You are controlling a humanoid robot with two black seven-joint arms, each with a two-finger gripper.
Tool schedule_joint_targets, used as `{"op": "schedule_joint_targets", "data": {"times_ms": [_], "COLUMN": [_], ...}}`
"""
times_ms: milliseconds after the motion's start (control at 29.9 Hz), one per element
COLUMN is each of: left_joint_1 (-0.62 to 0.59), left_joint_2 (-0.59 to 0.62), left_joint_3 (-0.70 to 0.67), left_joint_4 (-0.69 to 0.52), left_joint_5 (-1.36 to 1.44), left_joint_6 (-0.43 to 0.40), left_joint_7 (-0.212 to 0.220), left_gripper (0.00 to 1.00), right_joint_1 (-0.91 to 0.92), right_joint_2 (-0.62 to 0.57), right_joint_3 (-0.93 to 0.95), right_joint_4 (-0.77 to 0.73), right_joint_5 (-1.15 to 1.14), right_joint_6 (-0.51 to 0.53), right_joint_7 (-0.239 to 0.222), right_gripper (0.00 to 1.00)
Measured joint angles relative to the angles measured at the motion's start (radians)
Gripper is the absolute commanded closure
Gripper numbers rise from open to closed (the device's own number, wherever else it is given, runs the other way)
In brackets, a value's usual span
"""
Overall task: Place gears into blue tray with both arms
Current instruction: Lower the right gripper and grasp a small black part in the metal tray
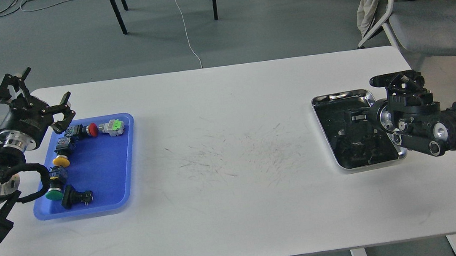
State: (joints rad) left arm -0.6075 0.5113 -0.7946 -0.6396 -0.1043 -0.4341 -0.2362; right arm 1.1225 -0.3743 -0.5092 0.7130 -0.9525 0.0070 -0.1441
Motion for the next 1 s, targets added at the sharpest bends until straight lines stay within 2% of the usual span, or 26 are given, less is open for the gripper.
{"op": "schedule_joint_targets", "data": {"times_ms": [301, 1004], "left_joint_1": [0.000, 0.011], "left_joint_2": [-0.001, -0.001], "left_joint_3": [0.000, 0.000], "left_joint_4": [0.000, 0.000], "left_joint_5": [0.000, 0.000], "left_joint_6": [0.000, 0.000], "left_joint_7": [0.000, -0.009], "left_gripper": [0.01, 0.01], "right_joint_1": [-0.001, -0.035], "right_joint_2": [0.037, 0.046], "right_joint_3": [0.000, -0.001], "right_joint_4": [-0.019, -0.061], "right_joint_5": [0.000, 0.000], "right_joint_6": [-0.001, 0.000], "right_joint_7": [-0.001, -0.002], "right_gripper": [0.39, 0.52]}}
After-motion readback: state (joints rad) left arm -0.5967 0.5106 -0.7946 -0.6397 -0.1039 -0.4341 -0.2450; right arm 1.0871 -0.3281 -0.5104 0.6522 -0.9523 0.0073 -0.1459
